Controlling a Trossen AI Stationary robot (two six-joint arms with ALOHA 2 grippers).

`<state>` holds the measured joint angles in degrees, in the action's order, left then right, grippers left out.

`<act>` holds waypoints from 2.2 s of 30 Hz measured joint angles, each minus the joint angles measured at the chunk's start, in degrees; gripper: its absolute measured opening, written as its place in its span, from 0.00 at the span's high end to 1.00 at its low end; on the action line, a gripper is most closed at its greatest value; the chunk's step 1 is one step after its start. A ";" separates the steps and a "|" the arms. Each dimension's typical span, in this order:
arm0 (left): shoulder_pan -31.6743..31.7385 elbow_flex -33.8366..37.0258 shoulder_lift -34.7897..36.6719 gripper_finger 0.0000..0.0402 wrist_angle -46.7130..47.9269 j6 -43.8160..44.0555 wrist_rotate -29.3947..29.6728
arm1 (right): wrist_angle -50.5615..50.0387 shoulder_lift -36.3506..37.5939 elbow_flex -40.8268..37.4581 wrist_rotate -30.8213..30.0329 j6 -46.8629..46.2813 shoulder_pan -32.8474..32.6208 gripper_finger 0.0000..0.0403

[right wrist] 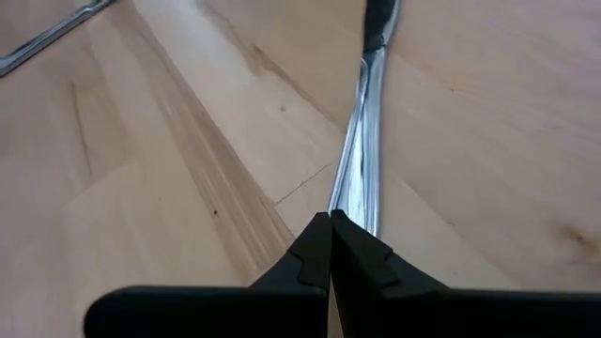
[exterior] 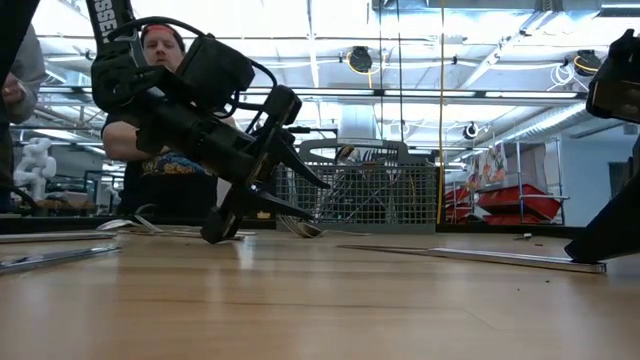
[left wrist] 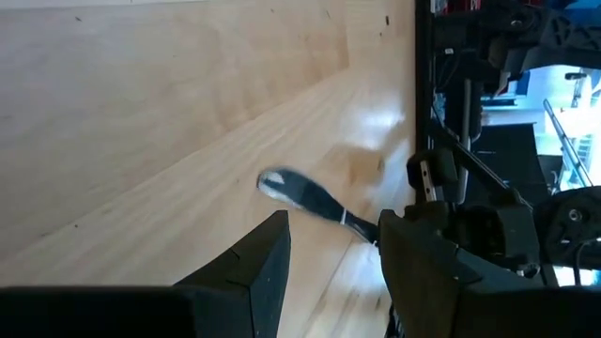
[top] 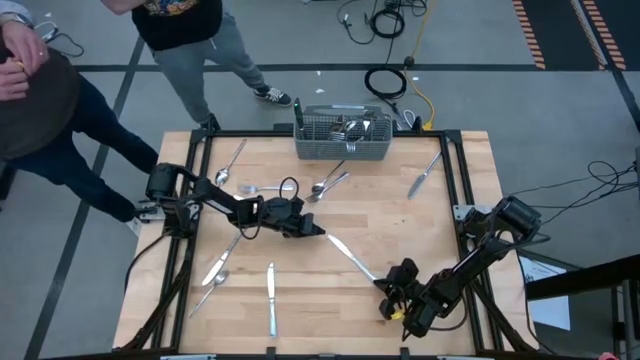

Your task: Sort silverware

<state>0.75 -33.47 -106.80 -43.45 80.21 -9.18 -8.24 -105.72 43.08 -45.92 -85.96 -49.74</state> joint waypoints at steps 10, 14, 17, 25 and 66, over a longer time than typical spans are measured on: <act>0.00 0.09 0.00 0.58 -0.15 0.03 0.87 | -0.40 0.21 1.86 -1.16 2.89 0.17 1.00; 0.00 0.09 0.00 0.58 -0.15 0.32 0.96 | -0.32 1.38 2.44 -4.18 3.95 0.17 1.00; 0.00 0.09 0.00 0.58 -0.17 0.36 1.04 | -0.11 2.92 2.77 -6.52 5.93 0.15 1.00; 0.00 0.11 0.00 0.58 -0.19 0.35 1.04 | -4.20 2.61 2.77 -5.92 2.20 -0.61 1.00; 0.00 0.15 -0.07 0.58 -1.02 0.87 1.59 | -6.30 0.80 3.42 -4.59 -0.49 -1.68 1.00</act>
<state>0.75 -33.32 -106.87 -44.47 81.08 -7.60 -14.54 -104.92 46.50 -50.51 -86.45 -51.42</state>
